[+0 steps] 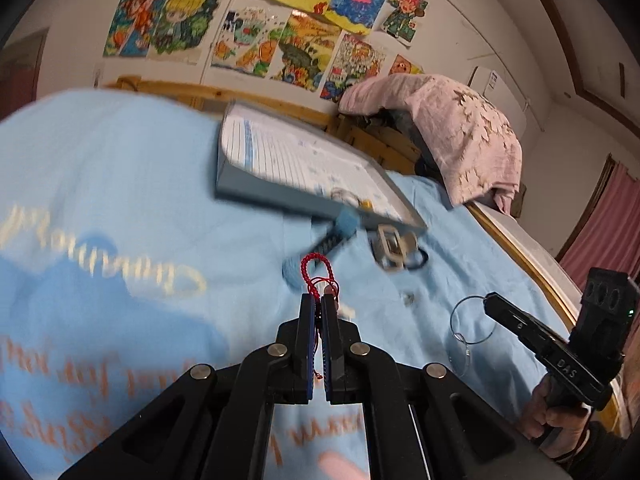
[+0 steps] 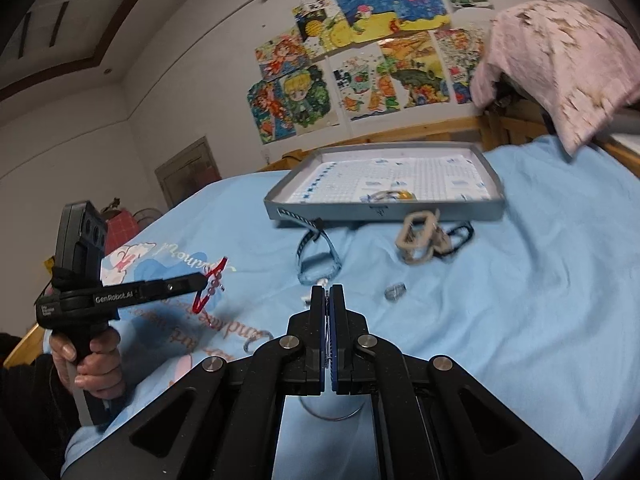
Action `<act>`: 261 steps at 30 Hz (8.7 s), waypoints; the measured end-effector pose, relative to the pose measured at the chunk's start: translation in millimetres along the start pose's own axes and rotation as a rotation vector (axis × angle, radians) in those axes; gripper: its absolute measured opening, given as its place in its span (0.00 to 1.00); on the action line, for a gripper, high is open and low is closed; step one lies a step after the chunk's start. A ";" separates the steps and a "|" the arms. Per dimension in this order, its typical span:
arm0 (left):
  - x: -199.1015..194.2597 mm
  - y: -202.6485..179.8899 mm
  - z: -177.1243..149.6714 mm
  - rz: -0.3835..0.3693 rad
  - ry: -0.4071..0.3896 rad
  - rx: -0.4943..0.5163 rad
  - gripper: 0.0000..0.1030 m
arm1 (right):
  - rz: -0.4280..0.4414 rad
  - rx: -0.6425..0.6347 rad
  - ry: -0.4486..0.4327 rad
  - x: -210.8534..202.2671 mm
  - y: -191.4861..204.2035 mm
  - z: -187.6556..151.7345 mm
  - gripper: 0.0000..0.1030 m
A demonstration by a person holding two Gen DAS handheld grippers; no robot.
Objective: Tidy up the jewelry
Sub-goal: 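Close the right tool on one large metal hoop and lift it, then carry the red string and the hoop onto the grey tray and open both tools, then withdraw both tools from the tray toward the remaining rings, then grasp the pair of silver rings with the left tool while the right tool grasps the silver ring, then carry both rings into the grey tray and open both tools, then withdraw both open tools from the tray back over the remaining jewelry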
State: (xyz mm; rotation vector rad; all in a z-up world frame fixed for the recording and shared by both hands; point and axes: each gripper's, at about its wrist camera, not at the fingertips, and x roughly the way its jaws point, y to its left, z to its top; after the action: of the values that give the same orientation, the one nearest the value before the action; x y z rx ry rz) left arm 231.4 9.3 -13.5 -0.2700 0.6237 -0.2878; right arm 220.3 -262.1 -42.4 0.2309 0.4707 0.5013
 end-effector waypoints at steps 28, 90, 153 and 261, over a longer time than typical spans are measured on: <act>147.4 26.7 111.2 0.162 0.033 -0.038 0.03 | -0.133 -0.115 0.002 160.5 -17.9 121.9 0.02; -96.8 -53.6 -66.1 0.248 -0.391 0.205 1.00 | -0.371 -0.165 -0.341 -94.7 60.9 -10.8 0.97; 37.8 -48.0 -73.9 -0.025 0.171 0.345 0.36 | -0.088 -0.109 0.089 49.7 -11.3 -0.9 0.57; -5.9 -26.2 55.7 0.208 -0.378 0.165 1.00 | -0.241 -0.184 -0.259 29.8 18.7 95.5 0.93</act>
State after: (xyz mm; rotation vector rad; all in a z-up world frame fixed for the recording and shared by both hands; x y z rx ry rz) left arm 255.7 -4.0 41.8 -0.0944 0.2494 -0.0824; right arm 282.2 -240.3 35.5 0.0588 0.1938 0.2710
